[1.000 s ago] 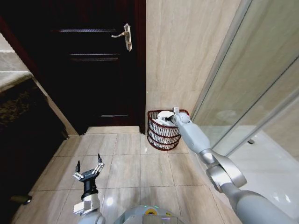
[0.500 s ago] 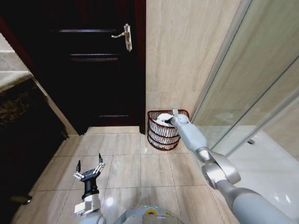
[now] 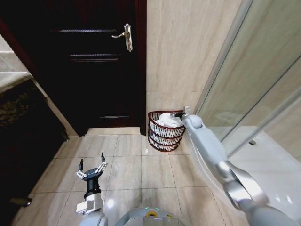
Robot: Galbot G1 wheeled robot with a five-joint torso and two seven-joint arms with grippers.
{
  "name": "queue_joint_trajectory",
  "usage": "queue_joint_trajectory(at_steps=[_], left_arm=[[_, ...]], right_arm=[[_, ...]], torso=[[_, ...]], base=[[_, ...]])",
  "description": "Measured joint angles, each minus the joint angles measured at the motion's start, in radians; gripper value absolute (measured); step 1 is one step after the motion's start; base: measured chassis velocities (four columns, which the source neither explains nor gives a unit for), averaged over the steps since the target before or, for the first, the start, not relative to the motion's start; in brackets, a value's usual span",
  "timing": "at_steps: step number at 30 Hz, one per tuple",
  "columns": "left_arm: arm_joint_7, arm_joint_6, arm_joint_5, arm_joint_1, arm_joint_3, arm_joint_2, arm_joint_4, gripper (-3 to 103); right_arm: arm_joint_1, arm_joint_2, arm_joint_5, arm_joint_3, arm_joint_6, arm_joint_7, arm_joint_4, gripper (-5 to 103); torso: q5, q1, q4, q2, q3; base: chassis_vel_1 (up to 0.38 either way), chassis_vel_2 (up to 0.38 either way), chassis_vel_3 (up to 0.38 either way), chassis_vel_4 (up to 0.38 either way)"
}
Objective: Discard the used towel into the hamper.
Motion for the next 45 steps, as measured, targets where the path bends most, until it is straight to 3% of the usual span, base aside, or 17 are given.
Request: queue_joint_trajectory(at_steps=[3,9,11,20,29,45], left_arm=[[0.006,0.015,0.0,0.0,0.002,0.007,-0.017,100],[0.021,0.037,0.0,-0.007,0.008,0.011,-0.033,100],[0.033,0.074,-0.004,-0.004,0.012,0.011,-0.056,100],[0.139,0.13,-0.034,-0.009,-0.007,0.019,-0.115,100],[0.15,0.188,-0.019,-0.008,0.01,0.018,-0.175,100],[0.149,0.201,0.032,-0.008,0.024,0.019,-0.189,100]], right_arm=[[-0.134,-0.051,-0.014,0.049,0.042,0.069,0.255,100],[-0.33,-0.063,-0.127,0.123,0.101,0.106,0.482,100],[-0.478,-0.045,-0.216,0.164,0.139,0.111,0.576,100],[-0.77,0.045,-0.435,0.289,0.24,0.107,0.708,100],[-0.887,0.107,-0.476,0.363,0.269,0.104,0.794,100],[-0.934,0.148,-0.546,0.385,0.296,0.084,0.829,100]], torso=[[-0.0005,0.0,0.0006,0.0,0.0],[-0.0007,0.0,0.0002,0.0,0.0],[0.0,0.0,0.0001,0.0,0.0],[-0.0003,0.0,0.0,0.002,0.001],[-0.0004,0.012,0.0002,0.037,0.025],[-0.0004,0.034,0.0002,0.105,0.071]], base=[[0.0,0.0,0.0,0.0],[0.0,0.0,0.0,0.0],[0.0,0.0,0.0,0.0],[0.0,0.0,0.0,0.0],[0.0,0.0,0.0,0.0],[0.0,0.0,0.0,0.0]])
